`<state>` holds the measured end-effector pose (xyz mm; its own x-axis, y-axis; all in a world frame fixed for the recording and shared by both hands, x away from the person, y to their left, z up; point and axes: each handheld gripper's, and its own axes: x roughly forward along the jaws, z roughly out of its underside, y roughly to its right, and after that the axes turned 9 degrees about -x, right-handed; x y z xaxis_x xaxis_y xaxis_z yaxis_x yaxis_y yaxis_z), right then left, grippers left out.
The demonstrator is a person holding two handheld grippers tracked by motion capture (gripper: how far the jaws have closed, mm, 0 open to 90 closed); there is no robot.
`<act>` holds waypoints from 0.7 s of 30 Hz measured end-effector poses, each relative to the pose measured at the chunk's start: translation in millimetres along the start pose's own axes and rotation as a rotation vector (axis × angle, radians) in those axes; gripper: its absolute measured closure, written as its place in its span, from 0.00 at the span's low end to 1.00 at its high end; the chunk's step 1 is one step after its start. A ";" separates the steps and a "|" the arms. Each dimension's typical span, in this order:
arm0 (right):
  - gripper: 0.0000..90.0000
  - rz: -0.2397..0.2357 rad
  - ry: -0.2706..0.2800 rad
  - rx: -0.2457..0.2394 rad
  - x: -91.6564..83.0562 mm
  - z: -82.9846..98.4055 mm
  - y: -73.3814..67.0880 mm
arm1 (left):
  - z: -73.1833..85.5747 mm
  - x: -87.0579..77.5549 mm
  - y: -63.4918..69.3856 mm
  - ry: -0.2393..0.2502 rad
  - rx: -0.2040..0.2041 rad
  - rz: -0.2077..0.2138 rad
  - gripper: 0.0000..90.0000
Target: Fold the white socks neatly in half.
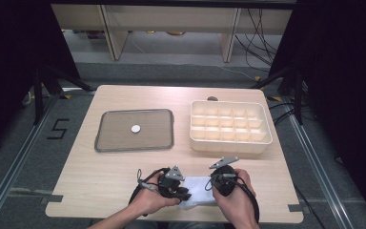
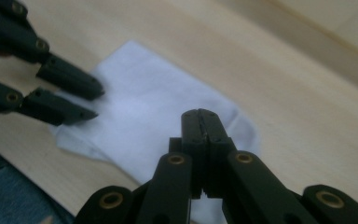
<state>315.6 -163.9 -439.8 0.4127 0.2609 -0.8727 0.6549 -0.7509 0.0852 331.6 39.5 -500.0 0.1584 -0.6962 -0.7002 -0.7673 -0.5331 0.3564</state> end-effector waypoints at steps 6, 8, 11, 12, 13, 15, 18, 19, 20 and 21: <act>1.00 -0.012 -0.078 0.036 22.7 7.5 3.2 | 0.4 0.1 -0.3 0.000 0.000 0.000 0.81; 1.00 -0.014 -0.081 0.054 26.2 11.6 8.4 | 0.6 0.1 -0.3 -0.001 0.003 -0.003 0.81; 1.00 -0.024 -0.081 0.083 27.6 14.4 11.6 | 0.8 0.5 0.0 -0.001 0.007 -0.008 0.81; 1.00 -0.034 -0.074 0.085 29.2 15.7 13.8 | 1.0 0.7 0.1 -0.002 0.008 -0.010 0.81; 1.00 -0.037 -0.078 0.094 29.1 15.5 13.4 | 1.0 0.6 0.2 -0.002 0.008 -0.011 0.81; 1.00 -0.038 -0.069 0.083 30.1 15.5 14.5 | 1.1 0.6 0.1 -0.001 0.007 -0.011 0.81; 0.94 -0.059 -0.066 0.117 27.5 14.9 13.6 | 0.0 -0.8 0.2 0.002 0.003 -0.004 0.81; 0.94 -0.048 -0.046 0.105 25.3 14.3 13.3 | -0.6 -1.9 -0.2 0.002 0.000 0.003 0.81; 0.94 -0.048 -0.034 0.110 23.1 13.6 12.6 | -1.6 -4.2 -0.2 0.007 -0.008 0.006 0.80; 0.94 -0.055 -0.017 0.111 18.1 12.2 11.9 | -2.5 -5.9 -0.6 0.010 -0.008 0.008 0.80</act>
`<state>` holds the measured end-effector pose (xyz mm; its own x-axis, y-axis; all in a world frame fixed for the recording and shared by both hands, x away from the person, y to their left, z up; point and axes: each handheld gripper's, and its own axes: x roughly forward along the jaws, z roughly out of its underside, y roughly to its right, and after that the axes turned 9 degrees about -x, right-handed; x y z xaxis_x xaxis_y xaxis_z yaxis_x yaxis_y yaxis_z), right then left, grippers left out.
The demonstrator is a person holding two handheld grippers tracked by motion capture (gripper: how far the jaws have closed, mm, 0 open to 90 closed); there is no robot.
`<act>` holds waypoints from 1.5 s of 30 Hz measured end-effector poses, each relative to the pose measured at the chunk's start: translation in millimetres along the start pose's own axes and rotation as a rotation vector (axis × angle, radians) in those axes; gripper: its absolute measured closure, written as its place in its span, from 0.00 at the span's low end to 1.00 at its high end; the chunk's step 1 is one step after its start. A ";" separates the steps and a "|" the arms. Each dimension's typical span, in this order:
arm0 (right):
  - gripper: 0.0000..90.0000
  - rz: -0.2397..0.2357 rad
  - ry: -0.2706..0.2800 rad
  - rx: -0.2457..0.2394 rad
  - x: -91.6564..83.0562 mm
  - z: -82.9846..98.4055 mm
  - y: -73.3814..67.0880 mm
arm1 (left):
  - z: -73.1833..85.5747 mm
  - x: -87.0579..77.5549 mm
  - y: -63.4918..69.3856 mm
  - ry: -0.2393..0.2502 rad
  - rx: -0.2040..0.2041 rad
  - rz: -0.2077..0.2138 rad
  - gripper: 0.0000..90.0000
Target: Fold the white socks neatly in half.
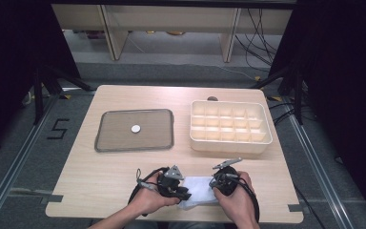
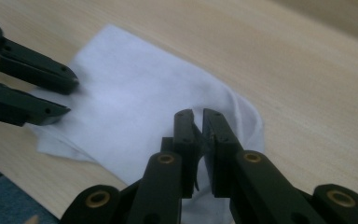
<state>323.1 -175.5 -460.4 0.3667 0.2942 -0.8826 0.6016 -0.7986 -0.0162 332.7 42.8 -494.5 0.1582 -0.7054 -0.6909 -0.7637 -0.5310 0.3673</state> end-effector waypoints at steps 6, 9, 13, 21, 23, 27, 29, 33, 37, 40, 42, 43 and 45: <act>0.91 0.026 0.058 0.005 -17.4 -2.9 7.1 | -8.2 -20.9 0.1 0.061 -0.019 0.011 0.78; 0.85 0.034 0.057 0.075 -20.1 1.5 17.7 | -8.4 -26.2 -6.8 0.086 -0.049 -0.012 0.70; 0.75 0.032 0.052 0.146 -17.4 8.7 26.7 | -4.2 -26.9 -15.8 0.100 -0.115 -0.034 0.62; 0.64 -0.039 0.054 0.168 -8.4 13.2 30.0 | 7.2 -25.1 -21.0 0.078 -0.192 -0.029 0.51; 0.64 -0.035 0.044 0.186 -7.8 12.6 28.5 | 7.9 -24.1 -21.2 0.082 -0.192 -0.037 0.52; 0.68 -0.027 -0.011 0.206 -2.4 14.1 26.8 | 9.4 -16.1 -21.5 0.069 -0.223 0.004 0.55; 0.72 -0.043 -0.019 0.185 1.2 16.0 28.3 | 9.9 -11.8 -20.7 0.074 -0.249 0.020 0.57; 0.77 -0.068 -0.039 0.224 4.4 15.5 27.0 | 9.5 -6.9 -23.0 0.034 -0.272 0.004 0.62; 0.80 -0.067 -0.052 0.254 4.4 15.0 27.4 | 9.6 -2.1 -23.3 0.035 -0.319 0.029 0.66; 0.81 -0.065 -0.065 0.256 5.1 15.5 28.1 | 9.3 0.8 -22.3 0.026 -0.324 0.031 0.68; 0.81 -0.076 -0.046 0.248 4.8 15.9 26.9 | 9.4 3.2 -22.8 0.024 -0.329 0.041 0.72; 0.81 -0.079 -0.037 0.225 5.5 17.2 27.9 | 9.8 4.4 -23.1 0.029 -0.338 0.044 0.73; 0.82 -0.080 -0.032 0.219 6.7 17.9 27.7 | 10.3 5.3 -25.0 0.030 -0.348 0.053 0.77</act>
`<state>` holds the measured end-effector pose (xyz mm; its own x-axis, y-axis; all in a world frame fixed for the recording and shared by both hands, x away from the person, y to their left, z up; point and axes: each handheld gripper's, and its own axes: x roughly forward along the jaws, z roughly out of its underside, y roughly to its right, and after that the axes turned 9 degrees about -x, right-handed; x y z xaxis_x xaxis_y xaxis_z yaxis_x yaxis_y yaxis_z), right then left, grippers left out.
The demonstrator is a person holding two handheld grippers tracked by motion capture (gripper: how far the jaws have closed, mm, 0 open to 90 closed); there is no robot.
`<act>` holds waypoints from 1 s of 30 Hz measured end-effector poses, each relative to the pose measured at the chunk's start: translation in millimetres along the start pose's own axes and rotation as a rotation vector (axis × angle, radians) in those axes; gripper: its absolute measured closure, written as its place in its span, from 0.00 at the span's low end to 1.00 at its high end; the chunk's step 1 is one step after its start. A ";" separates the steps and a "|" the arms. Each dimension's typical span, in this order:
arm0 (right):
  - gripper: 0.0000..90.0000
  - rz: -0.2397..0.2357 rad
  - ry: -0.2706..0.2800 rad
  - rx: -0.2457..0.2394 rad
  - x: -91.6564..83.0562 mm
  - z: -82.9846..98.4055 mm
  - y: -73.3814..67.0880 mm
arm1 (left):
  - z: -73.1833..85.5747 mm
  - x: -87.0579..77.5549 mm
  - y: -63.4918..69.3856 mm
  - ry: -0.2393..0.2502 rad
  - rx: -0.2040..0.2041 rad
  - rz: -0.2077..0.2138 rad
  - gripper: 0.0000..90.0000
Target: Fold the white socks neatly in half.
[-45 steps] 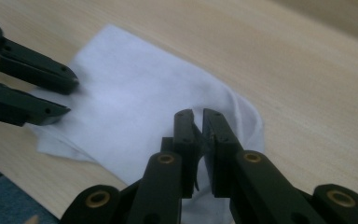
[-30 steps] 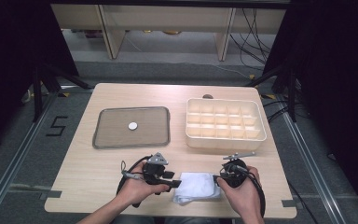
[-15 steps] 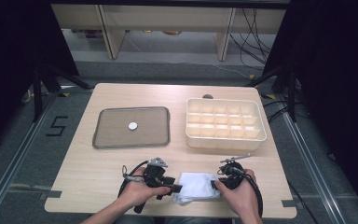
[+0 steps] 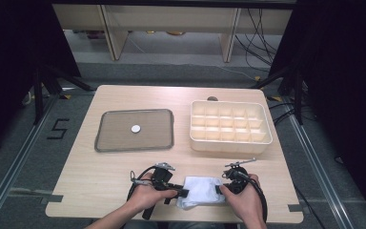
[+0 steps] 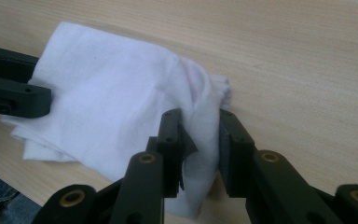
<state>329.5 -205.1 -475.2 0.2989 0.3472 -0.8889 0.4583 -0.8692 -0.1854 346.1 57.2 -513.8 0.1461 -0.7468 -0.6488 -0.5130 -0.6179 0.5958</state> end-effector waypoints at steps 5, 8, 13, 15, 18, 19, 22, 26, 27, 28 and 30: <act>0.82 0.003 0.004 0.006 1.9 0.0 -1.9 | -1.6 -1.3 -4.6 0.001 -0.031 0.039 0.89; 0.82 -0.002 0.005 0.014 2.0 -0.3 -2.4 | -3.1 -4.3 -4.3 0.008 -0.035 0.048 0.91; 0.82 -0.006 0.009 0.025 3.8 -0.1 -2.5 | -6.5 -11.8 -3.6 0.023 -0.051 0.078 0.92; 0.82 -0.020 0.007 0.052 4.4 -2.1 -4.6 | -8.3 -15.4 -3.2 0.020 -0.060 0.089 0.91; 0.82 -0.015 0.005 0.069 4.6 -2.5 -6.9 | -10.4 -19.1 -1.5 0.054 -0.062 0.094 0.91; 0.82 -0.016 0.008 0.070 4.8 -2.7 -7.4 | -11.5 -21.9 -0.4 0.035 -0.063 0.078 0.91; 0.82 -0.009 0.008 0.079 6.1 -3.5 -9.4 | -13.3 -24.8 -0.2 0.052 -0.058 0.089 0.91; 0.81 0.004 -0.001 0.057 7.5 -4.2 -11.2 | -15.1 -29.6 2.2 0.053 -0.054 0.084 0.92; 0.80 -0.007 0.005 0.062 7.6 -4.6 -12.5 | -15.1 -28.9 1.5 0.064 -0.048 0.098 0.92; 0.79 -0.012 0.005 0.066 7.1 -5.5 -13.2 | -15.3 -30.0 2.0 0.059 -0.044 0.085 0.92; 0.72 -0.009 0.016 0.057 4.0 -7.1 -13.9 | -15.5 -30.5 1.5 0.058 -0.039 0.078 0.93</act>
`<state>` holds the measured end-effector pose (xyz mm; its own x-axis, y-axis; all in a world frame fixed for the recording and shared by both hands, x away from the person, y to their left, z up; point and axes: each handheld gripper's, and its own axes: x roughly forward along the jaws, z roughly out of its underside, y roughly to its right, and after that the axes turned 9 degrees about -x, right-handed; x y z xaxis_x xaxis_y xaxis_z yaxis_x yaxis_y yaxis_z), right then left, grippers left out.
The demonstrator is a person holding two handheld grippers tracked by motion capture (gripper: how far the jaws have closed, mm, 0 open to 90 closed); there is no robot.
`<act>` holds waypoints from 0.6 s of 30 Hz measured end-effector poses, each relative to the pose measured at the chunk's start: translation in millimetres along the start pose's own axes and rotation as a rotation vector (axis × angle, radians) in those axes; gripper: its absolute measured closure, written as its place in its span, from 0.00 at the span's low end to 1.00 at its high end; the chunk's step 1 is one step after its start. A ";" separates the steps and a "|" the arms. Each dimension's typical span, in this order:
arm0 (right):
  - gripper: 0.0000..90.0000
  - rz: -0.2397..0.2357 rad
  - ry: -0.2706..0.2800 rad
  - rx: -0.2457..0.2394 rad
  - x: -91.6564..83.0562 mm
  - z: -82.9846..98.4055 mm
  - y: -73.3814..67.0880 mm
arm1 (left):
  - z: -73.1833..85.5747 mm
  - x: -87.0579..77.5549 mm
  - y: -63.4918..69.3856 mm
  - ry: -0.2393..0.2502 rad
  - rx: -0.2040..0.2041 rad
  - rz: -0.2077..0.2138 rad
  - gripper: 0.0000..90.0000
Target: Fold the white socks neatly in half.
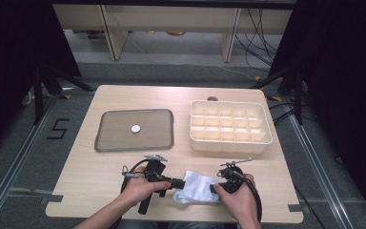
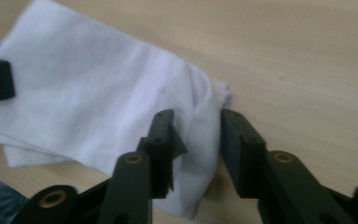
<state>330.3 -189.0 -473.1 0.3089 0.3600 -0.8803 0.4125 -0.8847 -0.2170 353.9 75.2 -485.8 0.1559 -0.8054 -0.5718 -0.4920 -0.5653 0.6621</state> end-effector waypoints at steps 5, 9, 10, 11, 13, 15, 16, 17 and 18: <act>0.74 0.019 0.108 -0.058 -22.6 -6.4 -3.0 | 0.2 -0.2 -1.0 -0.008 0.007 -0.015 0.93; 0.92 -0.013 0.110 -0.133 -23.6 -11.9 -16.4 | 1.4 1.7 -1.4 0.016 0.008 0.003 0.93; 0.92 -0.013 0.110 -0.133 -23.6 -11.9 -16.4 | 1.4 1.7 -1.4 0.016 0.008 0.003 0.93; 0.98 -0.045 0.077 -0.153 -15.2 -13.5 -24.1 | 1.3 1.4 -1.3 0.013 0.012 -0.001 0.93; 1.00 -0.061 0.055 -0.175 -6.6 -14.8 -26.8 | 0.8 0.9 -1.6 0.002 0.017 0.005 0.93; 1.00 -0.069 0.025 -0.165 1.0 -15.7 -29.6 | 1.0 1.2 -0.3 0.012 0.019 -0.002 0.93; 1.00 -0.069 0.025 -0.165 1.0 -15.7 -29.6 | 1.0 1.2 -0.3 0.012 0.019 -0.002 0.93; 1.00 -0.072 0.015 -0.166 8.7 -16.5 -29.3 | 0.2 0.0 0.6 0.000 0.026 -0.007 0.93; 1.00 -0.072 0.015 -0.166 8.7 -16.5 -29.3 | 0.2 0.0 0.6 0.000 0.026 -0.007 0.93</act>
<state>335.1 -155.1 -467.5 0.2857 0.4266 -0.8581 0.5696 -0.7957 -0.2060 353.5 74.9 -485.6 0.1593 -0.8017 -0.5760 -0.5132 -0.5657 0.6454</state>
